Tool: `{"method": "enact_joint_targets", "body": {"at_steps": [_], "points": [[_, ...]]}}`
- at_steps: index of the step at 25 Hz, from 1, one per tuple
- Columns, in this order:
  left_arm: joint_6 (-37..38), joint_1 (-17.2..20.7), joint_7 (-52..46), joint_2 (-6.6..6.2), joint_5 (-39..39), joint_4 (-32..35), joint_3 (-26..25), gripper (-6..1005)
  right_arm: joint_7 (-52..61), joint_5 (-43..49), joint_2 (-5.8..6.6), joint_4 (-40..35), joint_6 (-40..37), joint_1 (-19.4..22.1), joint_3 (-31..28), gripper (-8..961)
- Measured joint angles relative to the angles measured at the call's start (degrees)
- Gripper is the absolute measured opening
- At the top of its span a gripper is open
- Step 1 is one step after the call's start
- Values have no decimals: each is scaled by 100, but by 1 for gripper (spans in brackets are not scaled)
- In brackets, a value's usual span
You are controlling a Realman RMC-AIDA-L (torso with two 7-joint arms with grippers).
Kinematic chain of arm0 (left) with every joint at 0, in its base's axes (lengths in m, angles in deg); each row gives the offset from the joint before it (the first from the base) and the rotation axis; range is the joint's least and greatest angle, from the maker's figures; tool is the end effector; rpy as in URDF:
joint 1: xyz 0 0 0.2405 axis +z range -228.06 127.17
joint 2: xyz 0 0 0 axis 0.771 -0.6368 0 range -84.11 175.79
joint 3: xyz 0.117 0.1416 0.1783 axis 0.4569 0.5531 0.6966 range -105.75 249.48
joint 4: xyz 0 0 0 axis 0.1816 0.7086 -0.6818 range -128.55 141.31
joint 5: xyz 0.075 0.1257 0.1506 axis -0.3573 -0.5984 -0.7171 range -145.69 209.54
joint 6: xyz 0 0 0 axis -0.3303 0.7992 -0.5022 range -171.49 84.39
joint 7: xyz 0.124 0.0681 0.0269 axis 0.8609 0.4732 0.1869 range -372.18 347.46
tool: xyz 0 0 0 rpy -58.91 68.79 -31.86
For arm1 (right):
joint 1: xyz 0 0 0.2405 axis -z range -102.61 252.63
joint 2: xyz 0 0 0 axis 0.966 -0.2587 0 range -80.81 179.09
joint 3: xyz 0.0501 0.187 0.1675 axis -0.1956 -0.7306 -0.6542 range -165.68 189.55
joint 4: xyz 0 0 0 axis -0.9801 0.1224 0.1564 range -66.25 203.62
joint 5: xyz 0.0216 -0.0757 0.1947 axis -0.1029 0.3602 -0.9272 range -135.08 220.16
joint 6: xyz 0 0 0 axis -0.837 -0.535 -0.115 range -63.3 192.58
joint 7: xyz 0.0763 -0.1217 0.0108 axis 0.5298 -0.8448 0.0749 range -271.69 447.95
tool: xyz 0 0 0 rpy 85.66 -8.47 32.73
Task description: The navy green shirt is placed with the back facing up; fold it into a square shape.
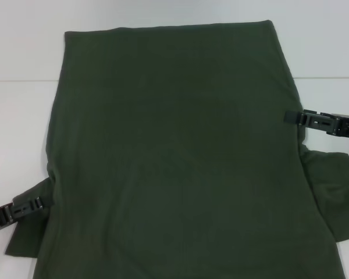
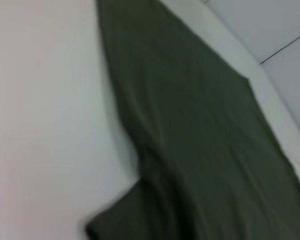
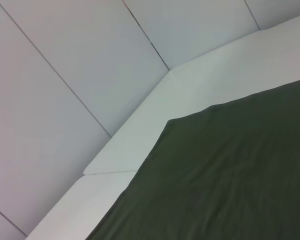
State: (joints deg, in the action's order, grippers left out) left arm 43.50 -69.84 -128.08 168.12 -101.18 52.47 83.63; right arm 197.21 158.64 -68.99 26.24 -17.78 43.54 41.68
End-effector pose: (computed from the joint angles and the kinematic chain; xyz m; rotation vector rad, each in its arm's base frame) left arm -0.3736 0.2596 0.0406 -1.9254 -1.7418 -0.7098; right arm 0.2776 0.3634 0.0469 -2.3054 1.2522 0.8209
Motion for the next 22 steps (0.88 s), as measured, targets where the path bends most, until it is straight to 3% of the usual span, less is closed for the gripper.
{"method": "enact_joint_targets", "body": {"at_steps": [7,22], "points": [[-121,14,-92,9,-38,61,79,805,11,-62,10,0,-12,8,-5,898],[-59,36,-95,-14,-59,135,134,179,24,-80,18,0,-11,25,-74,898]]}}
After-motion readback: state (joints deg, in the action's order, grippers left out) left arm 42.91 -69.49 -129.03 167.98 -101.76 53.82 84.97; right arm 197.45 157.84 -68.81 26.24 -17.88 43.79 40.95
